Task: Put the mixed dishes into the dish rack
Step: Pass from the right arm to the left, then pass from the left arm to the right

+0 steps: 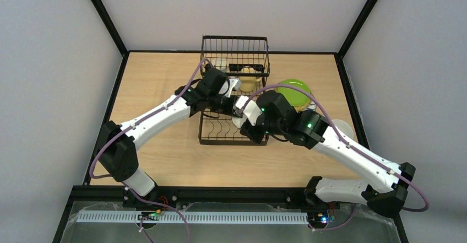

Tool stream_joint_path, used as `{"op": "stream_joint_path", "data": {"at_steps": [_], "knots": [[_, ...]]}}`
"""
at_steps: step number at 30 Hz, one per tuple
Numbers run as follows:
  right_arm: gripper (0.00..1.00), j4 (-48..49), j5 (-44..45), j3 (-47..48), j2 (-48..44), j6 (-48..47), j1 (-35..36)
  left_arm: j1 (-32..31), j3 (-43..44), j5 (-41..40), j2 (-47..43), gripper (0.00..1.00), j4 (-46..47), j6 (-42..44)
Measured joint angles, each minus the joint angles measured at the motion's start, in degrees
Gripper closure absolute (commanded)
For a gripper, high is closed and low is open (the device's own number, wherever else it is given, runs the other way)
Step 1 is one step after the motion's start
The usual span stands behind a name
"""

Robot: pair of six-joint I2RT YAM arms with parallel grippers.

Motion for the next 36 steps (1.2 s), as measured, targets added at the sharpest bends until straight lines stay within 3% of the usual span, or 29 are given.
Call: {"op": "stream_joint_path", "data": {"at_steps": [5,11,24,36], "knots": [[0.17,-0.15,1.92,0.0,-0.9,0.61,0.0,0.0,-2.03,-2.67,-1.31,0.98,4.33,-1.29],[0.16,-0.26,5.03,0.15,-3.28,1.77,0.0,0.0,-2.54,-7.67,-2.71,0.98,7.65,-0.98],[0.03,-2.05,10.62,7.89,-3.08,4.59,0.0,0.0,-6.23,-23.1,-10.8,0.98,10.12,6.64],[0.01,-2.75,27.15,15.45,9.33,5.16,0.0,-4.63,-9.81,-37.99,-19.76,0.98,12.09,15.63]]}}
